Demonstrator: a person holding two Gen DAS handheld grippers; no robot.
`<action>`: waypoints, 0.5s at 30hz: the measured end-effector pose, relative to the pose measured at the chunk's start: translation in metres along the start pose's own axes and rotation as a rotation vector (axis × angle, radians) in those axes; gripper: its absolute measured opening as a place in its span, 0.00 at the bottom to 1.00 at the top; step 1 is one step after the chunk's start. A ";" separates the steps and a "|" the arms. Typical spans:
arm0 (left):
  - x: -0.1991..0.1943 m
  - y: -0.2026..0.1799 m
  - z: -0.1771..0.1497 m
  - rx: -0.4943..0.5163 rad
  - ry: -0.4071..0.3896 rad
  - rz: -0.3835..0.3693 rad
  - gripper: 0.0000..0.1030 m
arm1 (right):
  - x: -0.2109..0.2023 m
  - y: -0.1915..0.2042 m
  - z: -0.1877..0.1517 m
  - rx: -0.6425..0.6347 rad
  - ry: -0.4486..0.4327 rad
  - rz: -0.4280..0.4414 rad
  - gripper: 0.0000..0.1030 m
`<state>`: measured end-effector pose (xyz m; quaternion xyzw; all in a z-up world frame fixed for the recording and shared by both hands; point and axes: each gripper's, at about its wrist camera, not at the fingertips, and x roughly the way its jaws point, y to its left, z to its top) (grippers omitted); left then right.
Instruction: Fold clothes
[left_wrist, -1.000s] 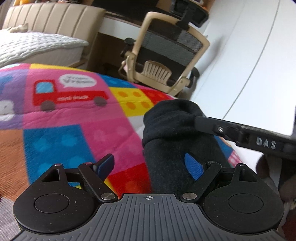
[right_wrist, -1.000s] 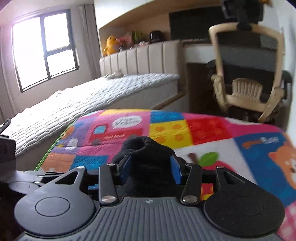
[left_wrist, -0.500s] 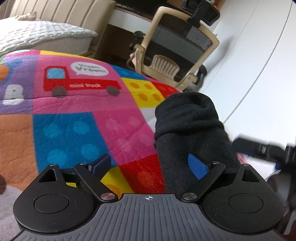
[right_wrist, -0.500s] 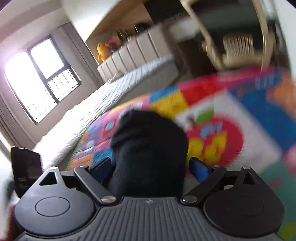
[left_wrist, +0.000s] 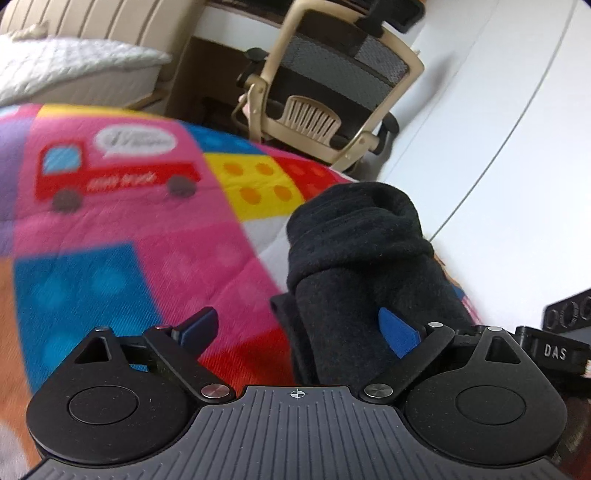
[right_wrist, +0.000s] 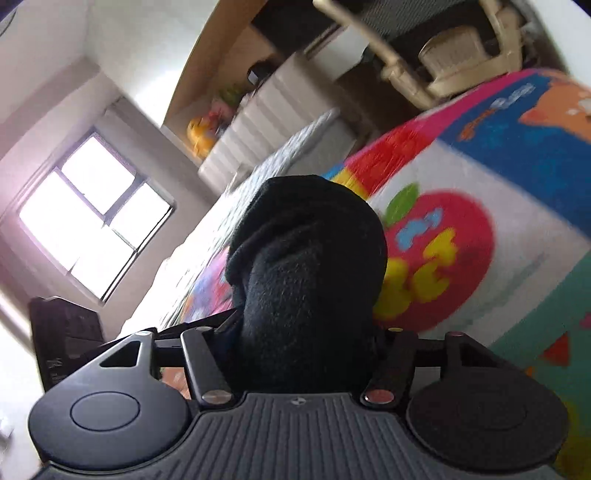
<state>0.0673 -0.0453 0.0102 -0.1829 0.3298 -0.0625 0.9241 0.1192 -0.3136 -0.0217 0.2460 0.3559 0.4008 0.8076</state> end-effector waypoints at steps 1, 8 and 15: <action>0.005 -0.006 0.004 0.021 -0.002 0.010 0.94 | -0.003 -0.002 0.001 0.007 -0.032 -0.016 0.59; 0.027 -0.033 0.011 0.096 -0.032 0.027 0.94 | -0.014 -0.014 0.009 0.010 -0.055 -0.096 0.71; 0.021 -0.020 -0.008 0.005 -0.080 -0.013 0.95 | -0.046 0.044 0.017 -0.396 -0.181 -0.291 0.74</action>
